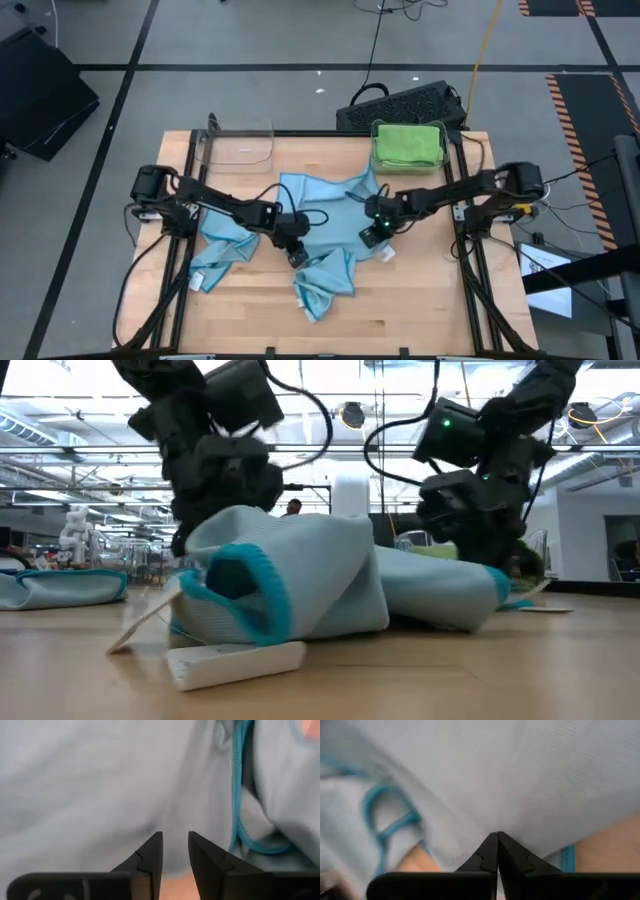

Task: Sort microfiber towel by color & place in baskets
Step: Fold the top blue towel

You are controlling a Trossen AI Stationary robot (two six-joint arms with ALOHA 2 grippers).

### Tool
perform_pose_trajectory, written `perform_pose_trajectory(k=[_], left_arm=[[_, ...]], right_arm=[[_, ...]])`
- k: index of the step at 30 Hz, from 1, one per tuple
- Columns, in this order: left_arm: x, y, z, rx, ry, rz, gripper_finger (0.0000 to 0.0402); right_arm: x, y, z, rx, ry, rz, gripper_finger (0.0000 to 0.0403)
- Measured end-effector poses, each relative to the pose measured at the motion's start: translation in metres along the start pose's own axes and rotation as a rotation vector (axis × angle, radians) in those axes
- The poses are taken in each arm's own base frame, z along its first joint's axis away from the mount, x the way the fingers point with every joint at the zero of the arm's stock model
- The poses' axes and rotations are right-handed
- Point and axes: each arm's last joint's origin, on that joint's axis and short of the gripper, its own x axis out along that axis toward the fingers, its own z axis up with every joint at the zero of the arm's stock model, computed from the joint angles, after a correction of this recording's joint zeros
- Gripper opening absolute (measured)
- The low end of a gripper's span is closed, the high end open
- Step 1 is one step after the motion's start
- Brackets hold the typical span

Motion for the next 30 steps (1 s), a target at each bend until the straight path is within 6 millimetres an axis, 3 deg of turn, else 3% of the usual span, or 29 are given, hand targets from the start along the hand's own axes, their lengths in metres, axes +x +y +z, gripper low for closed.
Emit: perform_pose_trajectory(k=[4,8,15,19,25,30], left_arm=[[-0.018,0.000,0.008,-0.011,-0.080,0.006,0.0092],[-0.032,0.000,0.011,-0.001,-0.125,0.016,0.0092],[-0.037,0.003,0.009,-0.028,-0.110,0.041,0.0092],[-0.036,0.000,0.007,-0.079,-0.107,0.035,0.0092],[-0.036,-0.004,0.004,-0.181,-0.085,0.002,0.0092],[-0.034,-0.012,-0.002,-0.227,-0.068,-0.018,0.0092]], right_arm=[[-0.028,-0.001,-0.003,0.016,-0.067,-0.014,0.0020],[-0.052,-0.007,-0.017,0.023,-0.007,-0.046,0.0058],[-0.076,-0.025,-0.034,0.123,0.043,-0.203,0.0139],[-0.069,-0.039,-0.033,0.180,-0.006,-0.245,0.0177],[-0.044,-0.056,-0.031,0.236,-0.010,-0.026,0.0210],[-0.041,-0.060,-0.031,0.228,-0.032,-0.014,0.0220]])
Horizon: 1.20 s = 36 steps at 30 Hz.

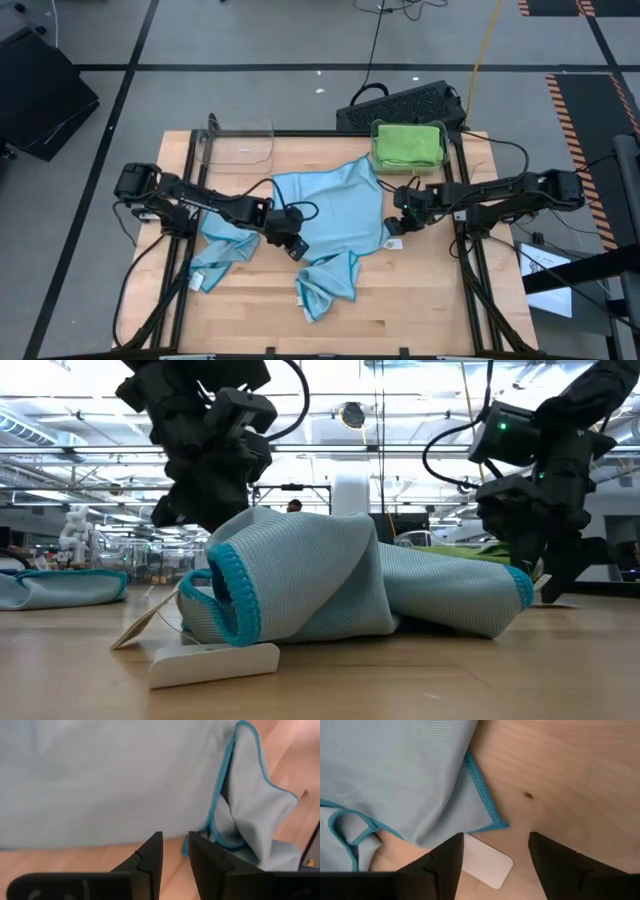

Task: Sort microfiber towel by color & place in baskets
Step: Fold the top blue towel

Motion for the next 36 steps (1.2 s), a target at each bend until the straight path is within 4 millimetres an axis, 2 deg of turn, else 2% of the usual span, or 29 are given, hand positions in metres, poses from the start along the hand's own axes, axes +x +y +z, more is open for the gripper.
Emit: perform_pose_trajectory(k=[8,13,19,24,29,33,36], left_arm=[[0.001,-0.007,-0.010,-0.048,0.002,0.000,0.0092],[0.001,-0.008,-0.010,-0.085,-0.003,0.001,0.0092],[0.001,-0.008,-0.010,-0.103,-0.011,0.003,0.0092],[0.001,-0.007,-0.009,-0.071,-0.024,0.011,0.0092],[0.001,-0.007,-0.009,-0.061,-0.026,0.013,0.0092],[0.001,-0.007,-0.009,-0.039,-0.026,0.014,0.0092],[0.001,-0.007,-0.009,-0.027,-0.027,0.015,0.0092]], right_arm=[[0.007,-0.009,0.001,-0.003,-0.020,0.043,0.0222],[0.011,-0.009,0.002,0.025,-0.049,0.116,0.0222],[0.015,-0.016,-0.001,0.040,-0.042,0.109,0.0208],[0.025,-0.031,-0.007,0.089,-0.045,0.168,0.0153],[0.034,-0.050,-0.015,0.153,-0.063,0.188,0.0076],[0.036,-0.058,-0.017,0.158,-0.078,0.170,0.0013],[0.036,-0.058,-0.017,0.156,-0.090,0.164,0.0007]])
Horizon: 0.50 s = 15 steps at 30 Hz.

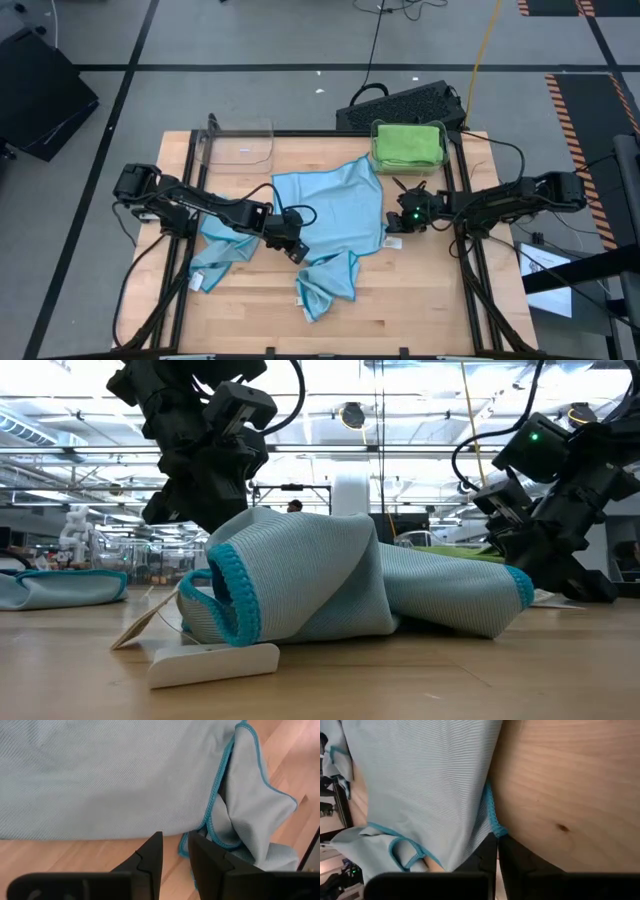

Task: Sort microfiber towel by color & place in baskets
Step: Fold the top blue towel

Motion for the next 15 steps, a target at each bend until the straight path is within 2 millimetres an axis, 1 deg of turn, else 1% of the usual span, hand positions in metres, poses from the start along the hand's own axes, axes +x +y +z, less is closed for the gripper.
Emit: perform_pose_trajectory(k=[2,4,8,11,15], left_arm=[[0.000,0.000,0.000,-0.002,0.003,-0.002,0.0092],[0.000,-0.001,0.000,-0.006,0.018,-0.024,0.0092],[-0.004,-0.009,0.007,0.017,0.024,-0.157,0.0092],[-0.014,-0.018,0.016,0.047,-0.062,-0.250,0.0092],[-0.027,-0.025,0.023,0.122,-0.212,-0.295,0.0092]], right_arm=[[0.000,0.002,0.000,-0.013,0.012,0.031,0.0003],[-0.001,0.007,0.000,-0.040,0.046,0.102,0.0002],[-0.009,0.026,0.000,-0.061,0.136,0.299,0.0001],[-0.016,0.033,-0.003,-0.005,0.224,0.400,0.0001],[-0.029,0.047,-0.004,0.032,0.290,0.541,0.0001]])
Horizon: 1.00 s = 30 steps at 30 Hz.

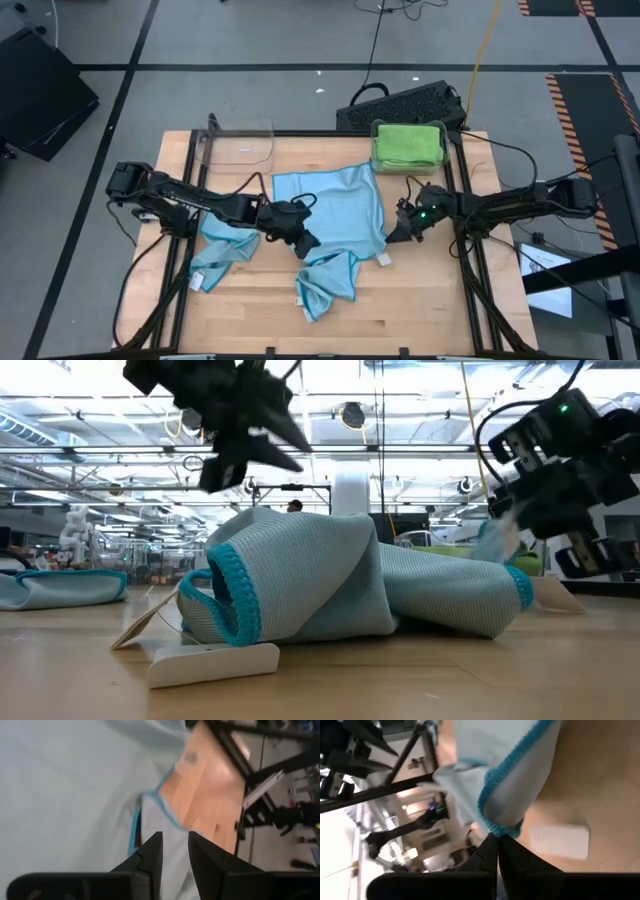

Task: Sort microfiber towel by color & place in baskets
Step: Fold the top blue towel

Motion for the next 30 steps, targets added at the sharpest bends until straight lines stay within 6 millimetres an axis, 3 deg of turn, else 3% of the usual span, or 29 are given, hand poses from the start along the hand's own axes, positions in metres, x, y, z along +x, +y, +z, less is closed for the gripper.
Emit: perform_pose_trajectory(k=[10,15,17,22,26,30], left_arm=[[0.004,0.004,0.001,0.043,-0.082,0.085,0.0093],[0.000,-0.017,0.014,0.184,-0.331,-0.019,0.0094],[-0.002,-0.028,0.020,0.262,-0.403,0.018,0.0102],[0.008,-0.048,0.043,0.463,-0.418,0.148,0.0172],[0.035,-0.060,0.066,0.545,-0.413,0.239,0.0244],[0.069,-0.061,0.081,0.575,-0.365,0.331,0.0282]], right_arm=[[-0.015,0.036,-0.006,0.005,-0.101,0.319,0.0000],[-0.016,0.038,-0.003,0.048,-0.199,0.347,0.0000],[-0.017,0.039,-0.002,0.064,-0.237,0.364,0.0000],[-0.020,0.045,-0.001,0.086,-0.315,0.452,0.0000],[-0.022,0.049,-0.001,0.099,-0.345,0.509,0.0000],[-0.023,0.051,-0.001,0.115,-0.344,0.532,0.0000]])
